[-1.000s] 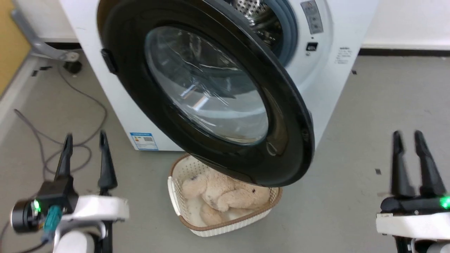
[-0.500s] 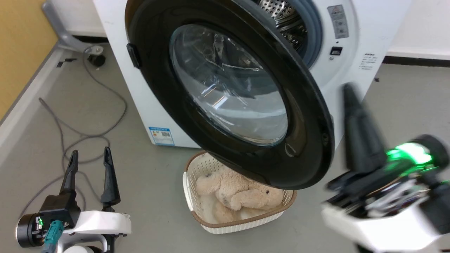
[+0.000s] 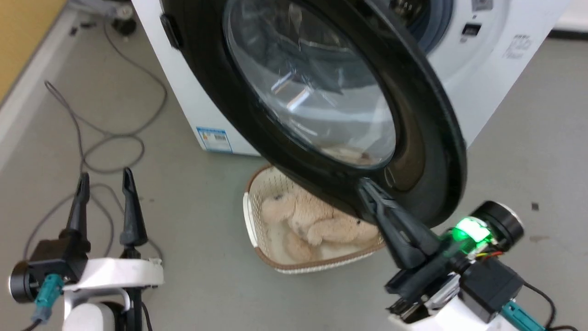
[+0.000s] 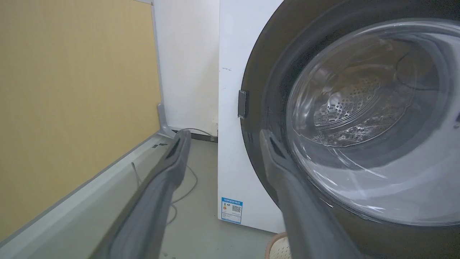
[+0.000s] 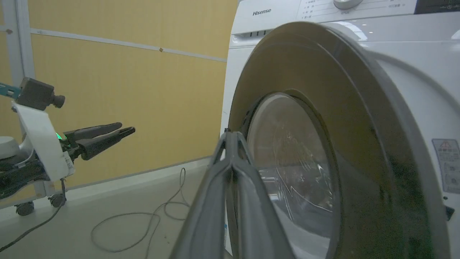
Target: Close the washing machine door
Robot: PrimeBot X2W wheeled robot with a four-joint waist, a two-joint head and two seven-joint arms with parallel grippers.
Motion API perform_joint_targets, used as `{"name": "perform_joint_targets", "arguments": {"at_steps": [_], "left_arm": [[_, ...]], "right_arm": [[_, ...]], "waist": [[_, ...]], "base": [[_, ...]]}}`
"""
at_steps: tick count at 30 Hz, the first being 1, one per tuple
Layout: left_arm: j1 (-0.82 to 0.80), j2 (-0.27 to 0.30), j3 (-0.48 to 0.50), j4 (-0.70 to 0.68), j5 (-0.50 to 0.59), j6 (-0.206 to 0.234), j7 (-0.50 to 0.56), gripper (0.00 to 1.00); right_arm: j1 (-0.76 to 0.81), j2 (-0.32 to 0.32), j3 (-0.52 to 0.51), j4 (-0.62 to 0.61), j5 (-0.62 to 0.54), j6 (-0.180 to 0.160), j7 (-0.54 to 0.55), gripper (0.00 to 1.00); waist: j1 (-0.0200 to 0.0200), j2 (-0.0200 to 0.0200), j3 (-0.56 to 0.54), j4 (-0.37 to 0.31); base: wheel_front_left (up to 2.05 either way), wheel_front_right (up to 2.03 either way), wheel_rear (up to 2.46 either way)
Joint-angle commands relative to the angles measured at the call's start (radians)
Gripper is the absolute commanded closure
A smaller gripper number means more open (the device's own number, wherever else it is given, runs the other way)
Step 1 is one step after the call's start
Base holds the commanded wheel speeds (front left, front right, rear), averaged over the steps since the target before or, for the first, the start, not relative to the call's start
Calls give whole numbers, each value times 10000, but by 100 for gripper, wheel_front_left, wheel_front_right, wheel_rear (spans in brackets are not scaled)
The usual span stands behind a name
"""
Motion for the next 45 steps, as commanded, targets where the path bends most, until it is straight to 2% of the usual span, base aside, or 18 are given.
{"name": "perform_joint_targets", "arguments": {"at_steps": [1, 12, 17, 29, 45], "left_arm": [[-211, -54, 68, -48, -27, -98, -53, 0], [-903, -197, 174, -230, -81, -546, -53, 0], [-1200, -216, 158, -348, -188, -682, -53, 0], [-1937, -224, 268, -568, -520, -851, -53, 0], [-2475, -225, 133, -611, -717, -898, -53, 0]], "right_arm": [[151, -113, -157, 122, -152, 6, -34, 100], [134, -147, -1918, 746, -546, 6, -34, 100], [-282, 73, -2906, 918, -452, 6, -34, 100], [-2638, 337, -4752, 1740, -599, 6, -34, 100], [-5359, 96, -6075, 3714, -988, 6, -34, 100]], "waist": [[0, 0, 373, 50], [0, 0, 1486, 166], [0, 0, 2053, 209], [0, 0, 3473, 314], [0, 0, 4260, 603]], "base": [[0, 0, 0], [0, 0, 0], [0, 0, 0], [0, 0, 0], [0, 0, 0]]}}
